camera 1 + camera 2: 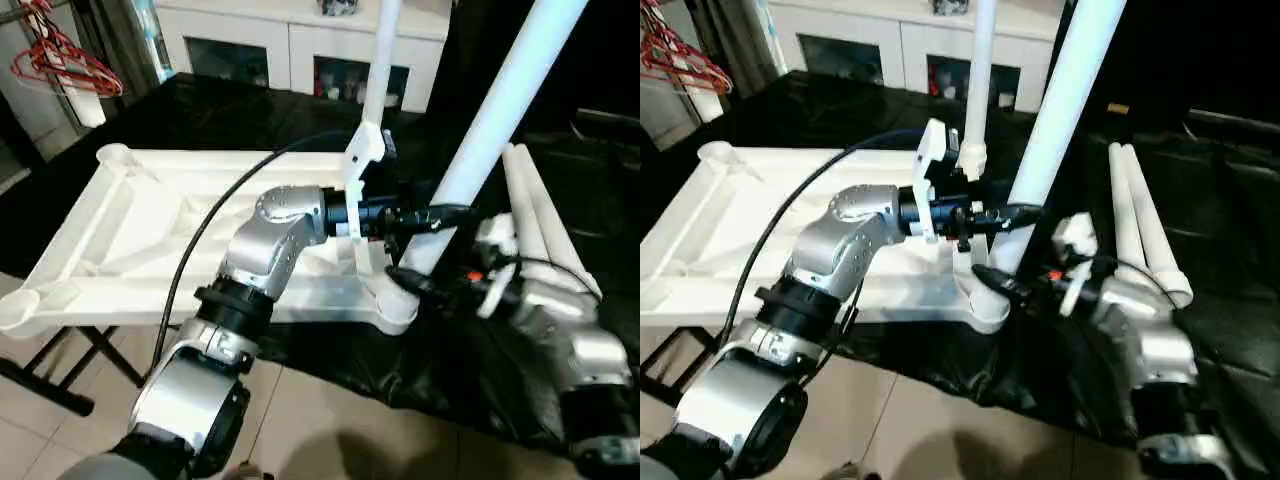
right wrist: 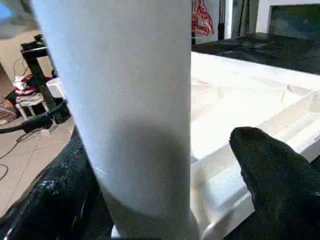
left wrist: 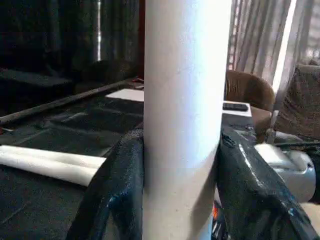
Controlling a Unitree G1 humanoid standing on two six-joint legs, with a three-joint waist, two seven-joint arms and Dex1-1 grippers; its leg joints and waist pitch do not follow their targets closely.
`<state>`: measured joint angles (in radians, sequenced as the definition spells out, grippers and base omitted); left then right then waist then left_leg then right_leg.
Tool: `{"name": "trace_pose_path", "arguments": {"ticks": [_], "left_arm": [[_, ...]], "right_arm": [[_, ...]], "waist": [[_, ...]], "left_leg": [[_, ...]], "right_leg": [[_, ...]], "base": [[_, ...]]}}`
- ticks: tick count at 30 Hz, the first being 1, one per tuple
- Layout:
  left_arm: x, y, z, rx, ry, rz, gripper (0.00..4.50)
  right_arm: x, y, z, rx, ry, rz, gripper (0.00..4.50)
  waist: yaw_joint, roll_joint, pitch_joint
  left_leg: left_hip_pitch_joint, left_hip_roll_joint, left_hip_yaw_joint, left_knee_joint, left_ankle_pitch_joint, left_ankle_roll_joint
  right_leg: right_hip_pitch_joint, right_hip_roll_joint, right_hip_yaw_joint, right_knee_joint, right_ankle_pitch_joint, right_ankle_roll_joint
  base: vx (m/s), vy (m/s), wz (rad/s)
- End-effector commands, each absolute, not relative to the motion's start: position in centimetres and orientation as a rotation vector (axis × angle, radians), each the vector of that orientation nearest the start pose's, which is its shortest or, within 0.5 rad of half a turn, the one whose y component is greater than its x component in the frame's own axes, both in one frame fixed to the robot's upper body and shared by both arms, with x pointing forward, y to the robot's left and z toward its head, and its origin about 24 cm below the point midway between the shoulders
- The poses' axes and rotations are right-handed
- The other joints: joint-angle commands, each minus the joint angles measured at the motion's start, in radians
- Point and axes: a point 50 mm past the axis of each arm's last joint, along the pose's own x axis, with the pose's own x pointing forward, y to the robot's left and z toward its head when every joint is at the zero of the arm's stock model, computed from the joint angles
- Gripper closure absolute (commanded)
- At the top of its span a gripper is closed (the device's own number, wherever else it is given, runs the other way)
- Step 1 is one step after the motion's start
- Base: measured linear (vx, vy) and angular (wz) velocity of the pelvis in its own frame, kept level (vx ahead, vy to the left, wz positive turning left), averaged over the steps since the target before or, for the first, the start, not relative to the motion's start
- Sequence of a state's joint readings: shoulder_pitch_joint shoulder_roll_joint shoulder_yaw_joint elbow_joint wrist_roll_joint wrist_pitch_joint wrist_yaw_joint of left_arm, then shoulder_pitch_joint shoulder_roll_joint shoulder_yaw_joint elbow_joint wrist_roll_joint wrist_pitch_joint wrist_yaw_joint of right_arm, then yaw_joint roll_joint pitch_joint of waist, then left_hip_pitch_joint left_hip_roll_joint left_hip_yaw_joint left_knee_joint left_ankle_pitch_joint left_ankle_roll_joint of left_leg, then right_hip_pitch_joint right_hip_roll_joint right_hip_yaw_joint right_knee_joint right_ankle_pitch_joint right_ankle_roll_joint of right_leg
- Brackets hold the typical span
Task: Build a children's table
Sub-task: Insert table leg to table base
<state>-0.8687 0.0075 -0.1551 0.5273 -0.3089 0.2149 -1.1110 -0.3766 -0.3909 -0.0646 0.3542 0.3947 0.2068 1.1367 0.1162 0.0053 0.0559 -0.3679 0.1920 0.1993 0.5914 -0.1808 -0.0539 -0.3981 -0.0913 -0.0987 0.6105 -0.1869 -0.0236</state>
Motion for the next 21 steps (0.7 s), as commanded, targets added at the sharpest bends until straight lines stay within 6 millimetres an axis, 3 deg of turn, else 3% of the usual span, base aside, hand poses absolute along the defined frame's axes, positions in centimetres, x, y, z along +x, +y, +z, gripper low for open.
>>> {"name": "trace_pose_path", "arguments": {"ticks": [1,12,13,21], "left_arm": [[33.7,1.6,14.4,0.006,0.032,-1.46,2.71],[33.9,1.7,14.3,0.013,0.025,-1.441,2.71],[33.9,1.7,14.3,0.014,0.025,-1.44,2.71],[33.9,1.9,14.3,0.012,0.022,-1.445,2.71]], "right_arm": [[29.6,-19.1,8.4,0.098,0.107,1.074,0.31],[29.5,-17.7,6.8,-0.03,0.22,1.101,0.31],[29.6,-17.5,6.7,-0.021,0.221,1.093,0.66],[29.8,-17.6,6.5,-0.011,0.243,1.071,1.26]], "waist": [[0.01,-0.024,-0.064],[0.004,-0.029,-0.063],[0.003,-0.029,-0.062],[0.002,-0.031,-0.063]], "left_leg": [[0.003,0.04,-0.021,-0.061,-0.158,0.099],[0.003,0.042,-0.024,-0.064,-0.175,0.085],[0.004,0.042,-0.024,-0.065,-0.18,0.083],[0.004,0.042,-0.024,-0.065,-0.182,0.081]], "right_leg": [[0.055,-0.069,0.051,-0.094,-0.311,-0.153],[0.055,-0.071,0.052,-0.094,-0.312,-0.158],[0.054,-0.073,0.052,-0.095,-0.323,-0.157],[0.054,-0.072,0.052,-0.094,-0.314,-0.161]], "base": [[0.0,0.0,0.0],[0.0,0.0,0.0],[0.0,0.0,0.0],[0.0,0.0,0.0]]}}
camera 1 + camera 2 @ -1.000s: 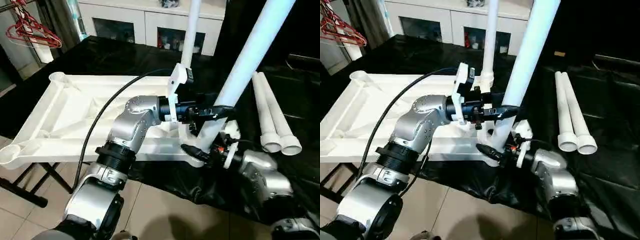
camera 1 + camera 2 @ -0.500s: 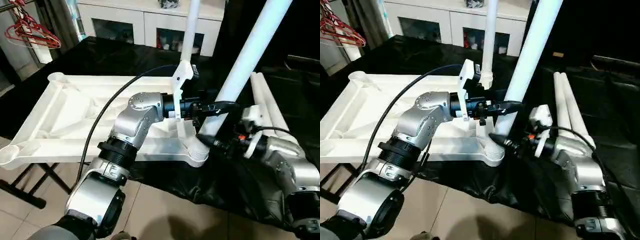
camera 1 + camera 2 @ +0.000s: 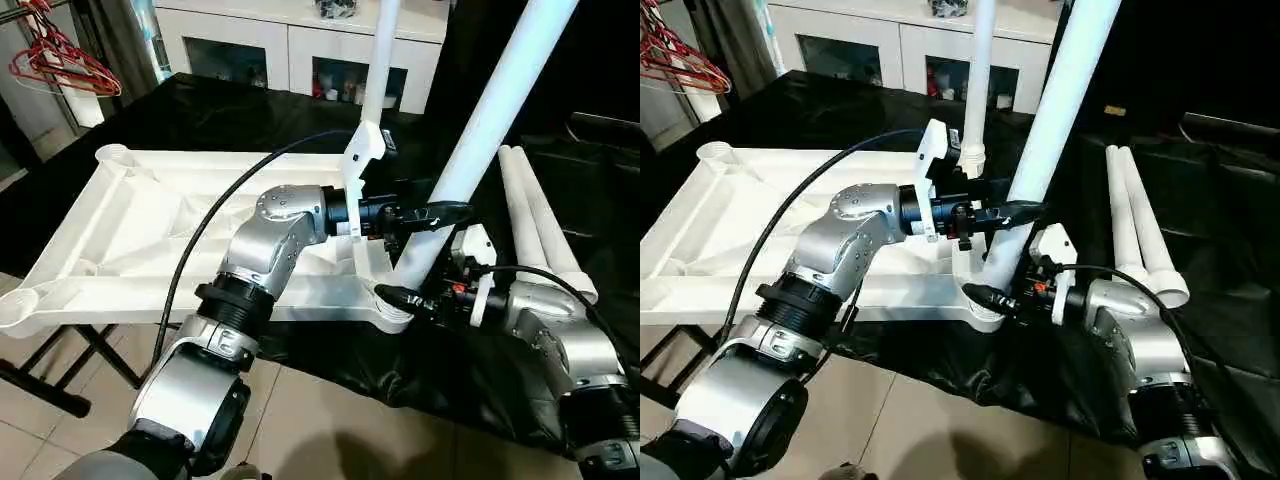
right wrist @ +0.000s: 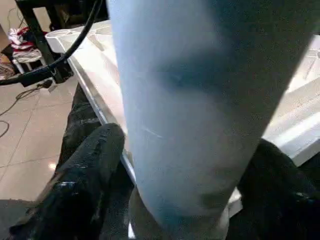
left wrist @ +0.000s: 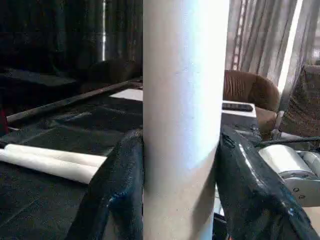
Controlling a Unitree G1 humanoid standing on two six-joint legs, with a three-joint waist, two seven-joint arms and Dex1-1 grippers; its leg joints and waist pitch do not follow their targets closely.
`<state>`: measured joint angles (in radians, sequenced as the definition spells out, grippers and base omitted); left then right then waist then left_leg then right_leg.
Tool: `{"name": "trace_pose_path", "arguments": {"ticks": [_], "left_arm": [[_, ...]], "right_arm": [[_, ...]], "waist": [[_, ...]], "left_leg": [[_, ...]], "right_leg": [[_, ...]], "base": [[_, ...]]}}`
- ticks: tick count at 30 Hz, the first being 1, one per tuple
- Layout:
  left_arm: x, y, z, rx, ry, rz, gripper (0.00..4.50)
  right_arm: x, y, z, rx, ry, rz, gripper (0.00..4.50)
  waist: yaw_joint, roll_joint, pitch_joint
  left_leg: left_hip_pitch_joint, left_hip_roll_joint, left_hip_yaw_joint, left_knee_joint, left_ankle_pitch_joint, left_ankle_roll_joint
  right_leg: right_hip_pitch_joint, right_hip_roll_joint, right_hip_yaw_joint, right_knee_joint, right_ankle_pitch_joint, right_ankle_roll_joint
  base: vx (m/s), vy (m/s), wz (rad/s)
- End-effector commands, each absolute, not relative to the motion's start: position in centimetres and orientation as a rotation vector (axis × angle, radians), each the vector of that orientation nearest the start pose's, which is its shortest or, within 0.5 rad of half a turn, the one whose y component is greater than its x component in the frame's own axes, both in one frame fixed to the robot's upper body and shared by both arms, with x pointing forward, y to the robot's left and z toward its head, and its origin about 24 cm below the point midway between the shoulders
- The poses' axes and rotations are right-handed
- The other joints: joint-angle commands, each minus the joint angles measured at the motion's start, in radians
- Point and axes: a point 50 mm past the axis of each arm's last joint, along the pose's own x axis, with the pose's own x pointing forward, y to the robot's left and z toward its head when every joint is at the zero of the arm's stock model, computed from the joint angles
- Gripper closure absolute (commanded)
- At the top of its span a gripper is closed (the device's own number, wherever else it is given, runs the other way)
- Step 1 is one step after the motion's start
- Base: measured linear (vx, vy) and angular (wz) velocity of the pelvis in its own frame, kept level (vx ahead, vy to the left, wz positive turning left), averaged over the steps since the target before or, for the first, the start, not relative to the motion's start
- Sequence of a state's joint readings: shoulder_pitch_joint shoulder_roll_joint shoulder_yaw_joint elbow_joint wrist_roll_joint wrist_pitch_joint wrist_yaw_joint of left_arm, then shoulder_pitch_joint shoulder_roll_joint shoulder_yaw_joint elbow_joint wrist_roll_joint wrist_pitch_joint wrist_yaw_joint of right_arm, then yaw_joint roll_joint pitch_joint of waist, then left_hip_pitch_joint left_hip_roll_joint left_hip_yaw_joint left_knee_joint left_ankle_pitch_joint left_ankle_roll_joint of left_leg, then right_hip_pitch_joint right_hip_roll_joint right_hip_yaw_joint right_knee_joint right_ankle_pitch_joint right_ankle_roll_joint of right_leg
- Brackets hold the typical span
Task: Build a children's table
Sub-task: Insert table leg to table base
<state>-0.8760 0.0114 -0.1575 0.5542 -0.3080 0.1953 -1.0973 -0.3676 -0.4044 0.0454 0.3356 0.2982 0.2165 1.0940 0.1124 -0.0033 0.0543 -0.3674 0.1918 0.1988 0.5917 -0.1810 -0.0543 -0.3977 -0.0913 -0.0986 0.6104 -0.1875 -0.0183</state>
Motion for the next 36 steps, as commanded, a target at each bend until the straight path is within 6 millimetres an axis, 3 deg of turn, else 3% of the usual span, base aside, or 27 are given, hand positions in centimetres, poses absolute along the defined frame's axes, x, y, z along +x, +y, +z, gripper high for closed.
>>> {"name": "trace_pose_path", "arguments": {"ticks": [1,10,18,20,22,29,36], "left_arm": [[33.8,1.9,14.2,0.013,0.022,-1.446,2.71],[33.7,1.9,14.0,0.013,0.024,-1.45,2.71],[33.6,1.9,14.0,0.014,0.023,-1.457,2.71],[33.6,1.9,14.0,0.014,0.023,-1.457,2.71],[33.6,1.8,14.0,0.014,0.025,-1.46,2.71],[33.5,1.9,13.9,0.017,0.03,-1.461,2.71],[33.5,1.9,13.9,0.021,0.033,-1.463,2.73]], "right_arm": [[29.8,-17.6,6.4,-0.014,0.247,1.069,1.41],[29.9,-17.4,5.8,-0.028,0.272,1.068,2.23],[30.0,-16.9,5.7,-0.023,0.267,1.074,2.48],[30.0,-16.9,5.7,-0.023,0.267,1.074,2.49],[30.1,-16.8,5.7,0.0,0.261,1.076,1.79],[30.6,-16.5,5.7,0.013,0.253,1.043,1.65],[30.6,-16.5,5.7,0.02,0.26,1.057,1.65]], "waist": [[0.005,-0.027,-0.061],[0.006,-0.025,-0.061],[0.003,-0.026,-0.059],[0.001,-0.026,-0.059],[0.0,-0.028,-0.059],[-0.002,-0.025,-0.061],[-0.002,-0.027,-0.059]], "left_leg": [[0.003,0.042,-0.023,-0.065,-0.182,0.082],[0.003,0.043,-0.023,-0.065,-0.177,0.082],[0.003,0.042,-0.025,-0.067,-0.196,0.073],[0.004,0.042,-0.025,-0.067,-0.203,0.071],[0.004,0.042,-0.025,-0.067,-0.202,0.072],[0.004,0.045,-0.025,-0.067,-0.186,0.073],[0.005,0.043,-0.025,-0.068,-0.201,0.068]], "right_leg": [[0.054,-0.072,0.052,-0.094,-0.314,-0.166],[0.055,-0.073,0.052,-0.092,-0.307,-0.168],[0.053,-0.073,0.051,-0.098,-0.357,-0.152],[0.053,-0.073,0.051,-0.1,-0.372,-0.148],[0.052,-0.073,0.052,-0.1,-0.368,-0.149],[0.053,-0.073,0.053,-0.09,-0.289,-0.184],[0.052,-0.074,0.053,-0.096,-0.343,-0.165]], "base": [[0.0,0.0,0.0],[0.0,0.0,0.0],[0.0,0.0,0.0],[0.0,0.0,0.0],[0.0,0.0,0.0],[0.0,0.0,0.0],[0.0,0.0,0.0]]}}
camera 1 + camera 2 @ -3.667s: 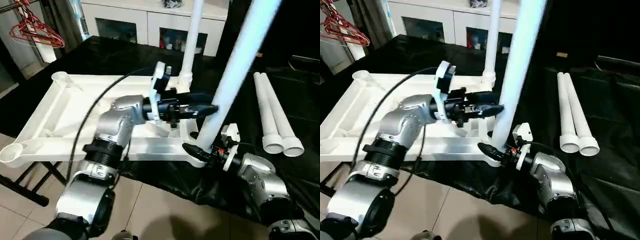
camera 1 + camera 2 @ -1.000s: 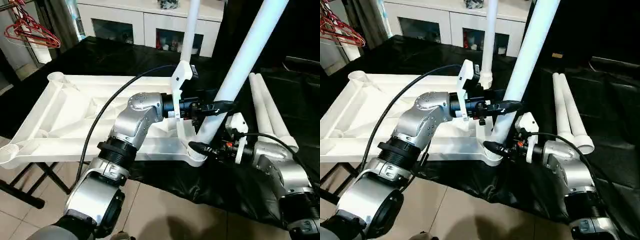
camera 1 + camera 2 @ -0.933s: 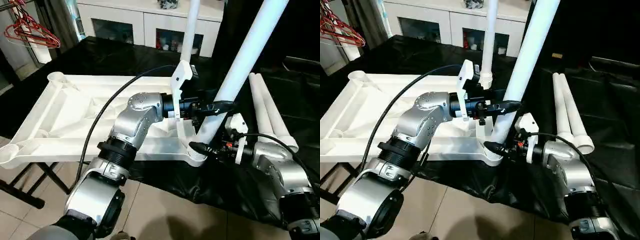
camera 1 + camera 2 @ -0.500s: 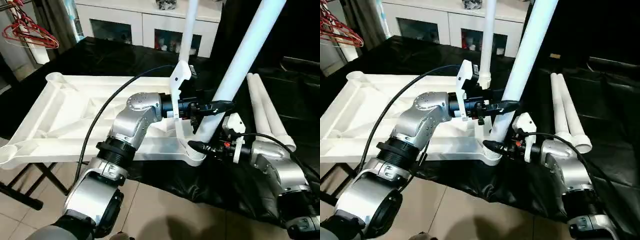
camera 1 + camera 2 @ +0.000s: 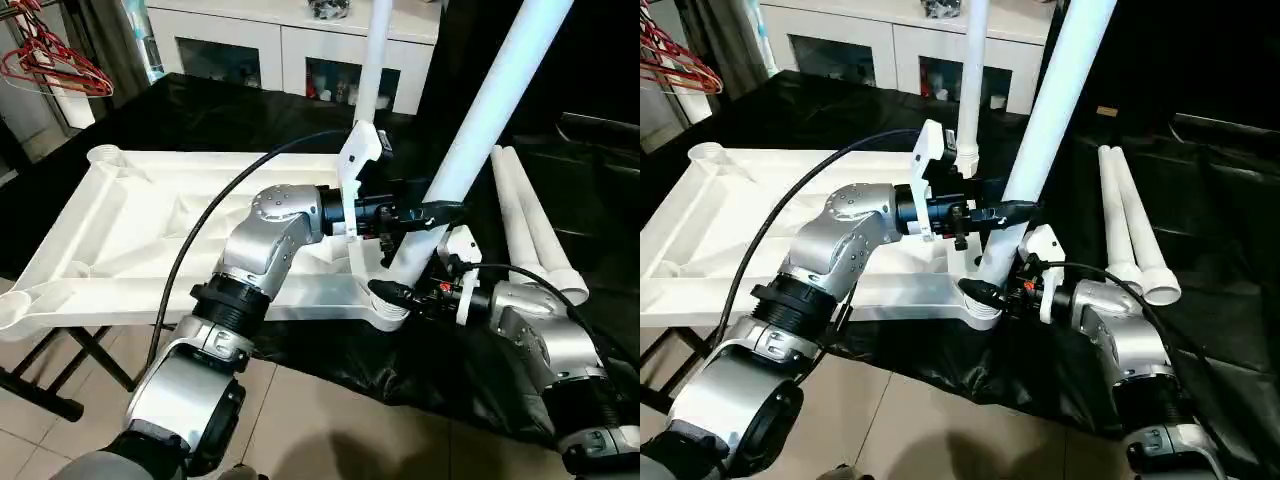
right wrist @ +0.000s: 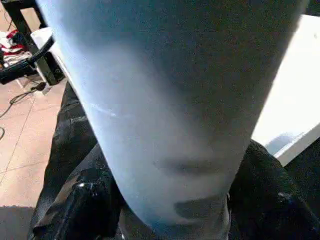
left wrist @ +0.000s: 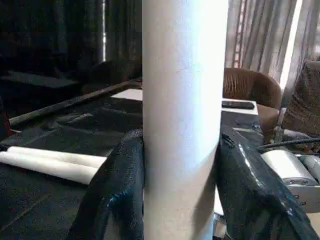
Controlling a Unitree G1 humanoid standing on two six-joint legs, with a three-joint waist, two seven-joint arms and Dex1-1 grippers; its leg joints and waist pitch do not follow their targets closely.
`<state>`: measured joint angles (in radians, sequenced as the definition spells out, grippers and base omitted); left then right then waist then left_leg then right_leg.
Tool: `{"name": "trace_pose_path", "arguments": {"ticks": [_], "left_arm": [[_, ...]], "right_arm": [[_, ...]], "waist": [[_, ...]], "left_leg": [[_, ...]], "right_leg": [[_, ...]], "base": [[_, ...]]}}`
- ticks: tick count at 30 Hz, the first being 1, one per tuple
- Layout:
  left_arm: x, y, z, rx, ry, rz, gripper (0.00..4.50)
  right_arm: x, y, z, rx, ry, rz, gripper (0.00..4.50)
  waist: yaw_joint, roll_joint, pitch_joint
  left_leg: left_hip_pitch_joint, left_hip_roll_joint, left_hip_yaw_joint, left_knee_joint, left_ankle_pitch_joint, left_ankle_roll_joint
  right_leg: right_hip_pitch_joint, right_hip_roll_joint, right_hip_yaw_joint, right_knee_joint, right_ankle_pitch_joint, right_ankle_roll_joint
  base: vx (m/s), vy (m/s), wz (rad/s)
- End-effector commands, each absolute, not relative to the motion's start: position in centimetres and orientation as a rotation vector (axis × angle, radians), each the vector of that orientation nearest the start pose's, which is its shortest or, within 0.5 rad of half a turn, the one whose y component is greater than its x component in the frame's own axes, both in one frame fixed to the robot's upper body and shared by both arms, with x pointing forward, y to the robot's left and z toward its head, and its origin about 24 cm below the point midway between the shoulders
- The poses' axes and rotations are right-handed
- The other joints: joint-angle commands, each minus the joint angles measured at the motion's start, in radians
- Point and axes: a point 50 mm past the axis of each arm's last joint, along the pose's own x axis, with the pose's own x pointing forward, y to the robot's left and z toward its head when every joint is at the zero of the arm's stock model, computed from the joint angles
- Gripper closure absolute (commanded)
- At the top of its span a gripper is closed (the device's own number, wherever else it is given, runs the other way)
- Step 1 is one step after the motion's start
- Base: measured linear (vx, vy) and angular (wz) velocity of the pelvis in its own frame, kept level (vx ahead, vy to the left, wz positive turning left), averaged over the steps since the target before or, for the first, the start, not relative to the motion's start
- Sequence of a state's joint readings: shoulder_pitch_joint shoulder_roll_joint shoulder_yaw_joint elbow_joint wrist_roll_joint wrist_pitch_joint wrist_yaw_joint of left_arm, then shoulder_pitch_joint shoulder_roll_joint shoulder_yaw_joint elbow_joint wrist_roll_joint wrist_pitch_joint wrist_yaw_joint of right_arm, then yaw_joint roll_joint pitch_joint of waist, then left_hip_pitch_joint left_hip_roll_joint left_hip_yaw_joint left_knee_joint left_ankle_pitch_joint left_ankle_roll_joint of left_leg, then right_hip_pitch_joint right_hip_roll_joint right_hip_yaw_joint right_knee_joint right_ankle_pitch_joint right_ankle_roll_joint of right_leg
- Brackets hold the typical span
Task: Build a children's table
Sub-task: Insert table leg to table base
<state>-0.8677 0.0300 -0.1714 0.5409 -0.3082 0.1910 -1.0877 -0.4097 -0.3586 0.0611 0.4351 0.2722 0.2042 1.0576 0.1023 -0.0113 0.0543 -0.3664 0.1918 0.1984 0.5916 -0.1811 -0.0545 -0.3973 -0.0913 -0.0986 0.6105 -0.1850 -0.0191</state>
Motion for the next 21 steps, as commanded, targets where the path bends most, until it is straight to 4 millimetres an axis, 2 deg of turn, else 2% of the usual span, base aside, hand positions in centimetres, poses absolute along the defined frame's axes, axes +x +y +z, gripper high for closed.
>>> {"name": "trace_pose_path", "arguments": {"ticks": [1,6,12,13,15,19,21], "left_arm": [[33.5,2.0,13.9,0.021,0.033,-1.464,2.73],[33.5,2.0,13.8,0.023,0.039,-1.472,2.73],[33.5,2.2,13.4,0.055,0.058,-1.458,2.73],[33.6,2.3,13.2,0.063,0.064,-1.442,2.73],[33.7,2.4,13.2,0.033,0.078,-1.446,2.03],[33.9,3.2,13.5,0.035,0.047,-1.421,1.9],[33.9,4.0,13.5,0.053,0.031,-1.413,1.6]], "right_arm": [[30.6,-16.5,5.8,0.026,0.256,1.059,1.84],[30.6,-16.4,5.9,0.038,0.243,1.073,2.16],[30.4,-16.3,5.7,0.039,0.251,1.084,2.22],[30.3,-16.3,5.6,0.038,0.254,1.086,2.37],[30.3,-16.2,5.5,0.038,0.257,1.088,2.4],[30.2,-16.1,5.3,0.037,0.264,1.093,2.44],[30.1,-15.9,5.1,0.037,0.27,1.098,2.51]], "waist": [[0.008,-0.02,-0.06],[0.008,-0.021,-0.06],[0.008,-0.022,-0.062],[0.008,-0.021,-0.062],[0.007,-0.021,-0.062],[0.005,-0.021,-0.063],[0.006,-0.019,-0.066]], "left_leg": [[0.005,0.044,-0.024,-0.068,-0.201,0.067],[0.003,0.044,-0.024,-0.067,-0.192,0.07],[0.001,0.044,-0.024,-0.066,-0.175,0.078],[0.001,0.044,-0.024,-0.066,-0.175,0.078],[0.002,0.044,-0.024,-0.066,-0.178,0.077],[0.004,0.042,-0.024,-0.066,-0.18,0.078],[0.004,0.045,-0.024,-0.066,-0.163,0.078]], "right_leg": [[0.052,-0.074,0.053,-0.096,-0.347,-0.163],[0.053,-0.074,0.054,-0.093,-0.326,-0.168],[0.054,-0.073,0.053,-0.089,-0.298,-0.175],[0.054,-0.073,0.053,-0.089,-0.295,-0.177],[0.054,-0.074,0.054,-0.089,-0.292,-0.179],[0.053,-0.072,0.054,-0.089,-0.301,-0.165],[0.053,-0.072,0.055,-0.084,-0.262,-0.178]], "base": [[0.0,0.0,0.0],[0.0,0.0,0.0],[0.0,0.0,0.0],[0.0,0.0,0.0],[0.0,0.0,0.0],[0.0,0.0,0.0],[0.0,0.0,0.0]]}}
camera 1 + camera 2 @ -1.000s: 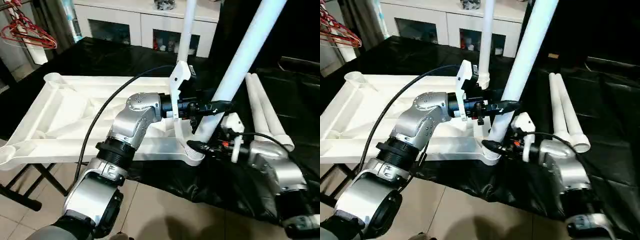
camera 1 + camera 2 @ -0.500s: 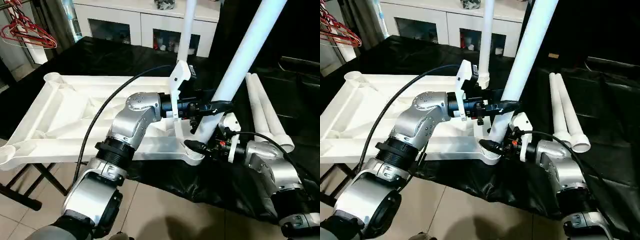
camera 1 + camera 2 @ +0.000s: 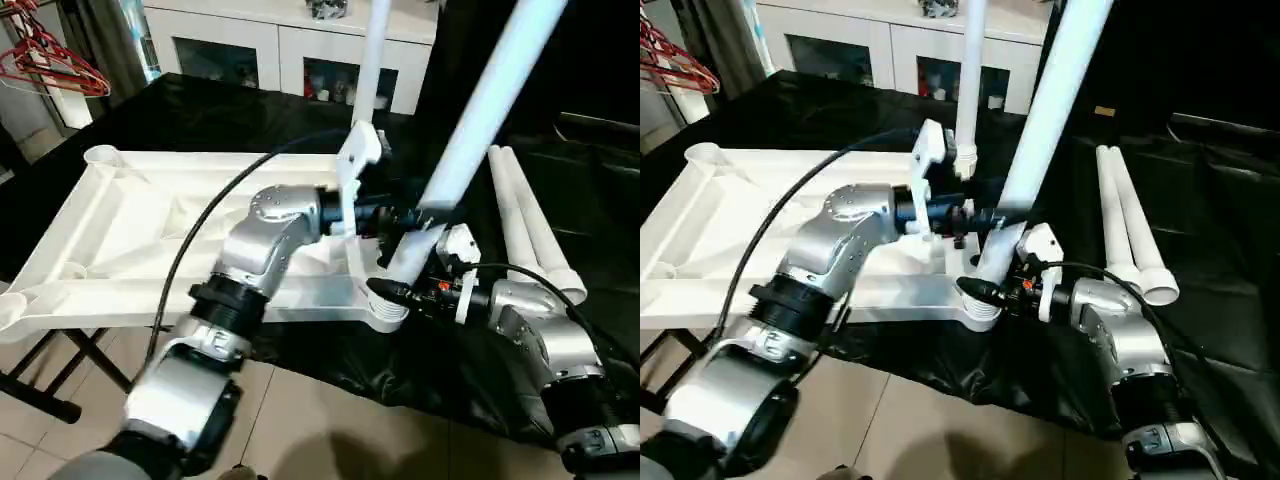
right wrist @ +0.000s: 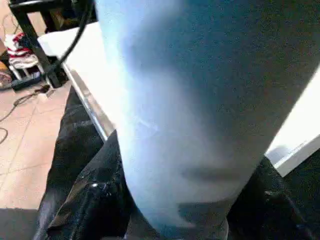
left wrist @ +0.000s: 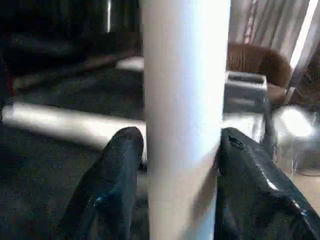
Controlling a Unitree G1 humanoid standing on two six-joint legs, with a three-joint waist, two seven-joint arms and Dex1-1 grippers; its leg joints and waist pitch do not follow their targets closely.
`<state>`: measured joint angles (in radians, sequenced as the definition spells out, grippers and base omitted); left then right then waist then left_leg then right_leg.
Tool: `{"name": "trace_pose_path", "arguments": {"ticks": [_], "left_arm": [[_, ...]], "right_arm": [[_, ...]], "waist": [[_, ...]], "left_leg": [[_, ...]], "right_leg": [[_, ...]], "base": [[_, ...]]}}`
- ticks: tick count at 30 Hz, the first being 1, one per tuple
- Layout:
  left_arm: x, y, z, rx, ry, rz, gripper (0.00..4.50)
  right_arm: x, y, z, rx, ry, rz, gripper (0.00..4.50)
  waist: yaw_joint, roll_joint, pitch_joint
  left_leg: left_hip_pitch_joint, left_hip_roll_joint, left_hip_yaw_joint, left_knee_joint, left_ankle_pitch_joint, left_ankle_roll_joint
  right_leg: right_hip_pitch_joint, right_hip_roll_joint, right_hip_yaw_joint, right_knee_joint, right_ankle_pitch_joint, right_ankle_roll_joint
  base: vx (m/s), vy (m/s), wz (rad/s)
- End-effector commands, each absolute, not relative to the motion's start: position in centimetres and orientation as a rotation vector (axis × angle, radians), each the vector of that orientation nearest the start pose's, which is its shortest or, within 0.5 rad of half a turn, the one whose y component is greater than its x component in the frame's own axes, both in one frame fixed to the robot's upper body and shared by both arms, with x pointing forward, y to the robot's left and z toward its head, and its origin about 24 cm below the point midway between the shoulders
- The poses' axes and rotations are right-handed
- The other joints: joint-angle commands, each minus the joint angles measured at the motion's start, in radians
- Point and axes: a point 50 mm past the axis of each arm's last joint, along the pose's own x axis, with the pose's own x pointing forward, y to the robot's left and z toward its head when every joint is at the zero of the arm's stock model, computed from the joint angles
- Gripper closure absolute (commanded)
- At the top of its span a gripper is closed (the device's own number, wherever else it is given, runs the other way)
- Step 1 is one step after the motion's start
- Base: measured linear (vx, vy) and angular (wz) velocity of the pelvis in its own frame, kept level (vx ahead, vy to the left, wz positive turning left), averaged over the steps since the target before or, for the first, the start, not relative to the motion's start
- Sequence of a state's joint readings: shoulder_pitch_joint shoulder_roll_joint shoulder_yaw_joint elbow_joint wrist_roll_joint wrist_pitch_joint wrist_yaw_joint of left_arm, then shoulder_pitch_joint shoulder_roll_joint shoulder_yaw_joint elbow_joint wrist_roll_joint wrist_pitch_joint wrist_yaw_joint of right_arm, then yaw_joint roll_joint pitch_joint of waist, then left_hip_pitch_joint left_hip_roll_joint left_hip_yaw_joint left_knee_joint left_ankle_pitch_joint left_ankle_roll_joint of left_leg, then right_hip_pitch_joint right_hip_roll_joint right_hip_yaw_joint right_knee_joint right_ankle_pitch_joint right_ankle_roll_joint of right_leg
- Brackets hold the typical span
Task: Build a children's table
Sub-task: Insert table leg to table base
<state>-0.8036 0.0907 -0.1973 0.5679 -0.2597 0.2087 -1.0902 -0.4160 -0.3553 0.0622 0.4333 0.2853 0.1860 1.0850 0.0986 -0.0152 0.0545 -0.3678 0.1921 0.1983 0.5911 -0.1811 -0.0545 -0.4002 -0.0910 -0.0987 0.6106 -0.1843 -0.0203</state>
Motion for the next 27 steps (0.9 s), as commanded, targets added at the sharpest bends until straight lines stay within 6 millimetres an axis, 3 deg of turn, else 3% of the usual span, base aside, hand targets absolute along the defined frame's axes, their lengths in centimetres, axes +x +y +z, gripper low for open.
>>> {"name": "trace_pose_path", "arguments": {"ticks": [1,10,12,15,21,22,27], "left_arm": [[33.9,4.2,13.4,0.06,0.027,-1.411,1.6],[33.2,8.4,12.6,0.124,0.101,-1.46,1.6],[33.1,10.1,11.6,0.204,0.159,-1.445,1.6],[32.8,11.1,10.4,0.281,0.222,-1.441,1.6],[31.9,10.9,8.1,0.324,0.31,-1.434,1.6],[31.8,10.8,7.3,0.328,0.324,-1.414,1.89],[31.8,10.8,6.2,0.352,0.352,-1.382,2.22]], "right_arm": [[30.0,-15.9,5.1,0.036,0.271,1.099,2.51],[29.9,-15.6,4.7,0.028,0.287,1.108,2.52],[29.8,-15.6,4.6,0.02,0.291,1.109,2.52],[29.9,-15.6,4.5,0.016,0.291,1.108,2.52],[29.9,-15.5,4.5,0.01,0.287,1.107,2.52],[29.9,-15.4,4.5,0.01,0.285,1.104,2.52],[29.9,-15.3,4.5,0.011,0.279,1.099,2.52]], "waist": [[0.009,-0.013,-0.066],[0.007,-0.007,-0.063],[0.009,-0.007,-0.062],[0.007,-0.006,-0.062],[0.007,-0.005,-0.062],[0.006,-0.008,-0.061],[0.005,-0.01,-0.062]], "left_leg": [[0.005,0.046,-0.024,-0.065,-0.161,0.078],[0.01,0.049,-0.022,-0.071,-0.182,0.05],[0.009,0.05,-0.024,-0.073,-0.191,0.044],[0.013,0.05,-0.023,-0.074,-0.211,0.032],[0.012,0.051,-0.024,-0.075,-0.213,0.024],[0.012,0.05,-0.023,-0.075,-0.214,0.025],[0.009,0.048,-0.025,-0.073,-0.21,0.03]], "right_leg": [[0.055,-0.072,0.055,-0.082,-0.24,-0.187],[0.052,-0.071,0.058,-0.076,-0.23,-0.204],[0.051,-0.073,0.058,-0.076,-0.236,-0.202],[0.049,-0.074,0.06,-0.079,-0.266,-0.187],[0.049,-0.076,0.062,-0.079,-0.267,-0.187],[0.048,-0.075,0.062,-0.08,-0.263,-0.189],[0.051,-0.077,0.061,-0.083,-0.288,-0.169]], "base": [[0.0,0.0,0.0],[0.0,0.0,0.0],[0.0,0.0,0.0],[0.0,0.0,0.0],[0.0,0.0,0.0],[0.0,0.0,0.0],[0.0,0.0,0.0]]}}
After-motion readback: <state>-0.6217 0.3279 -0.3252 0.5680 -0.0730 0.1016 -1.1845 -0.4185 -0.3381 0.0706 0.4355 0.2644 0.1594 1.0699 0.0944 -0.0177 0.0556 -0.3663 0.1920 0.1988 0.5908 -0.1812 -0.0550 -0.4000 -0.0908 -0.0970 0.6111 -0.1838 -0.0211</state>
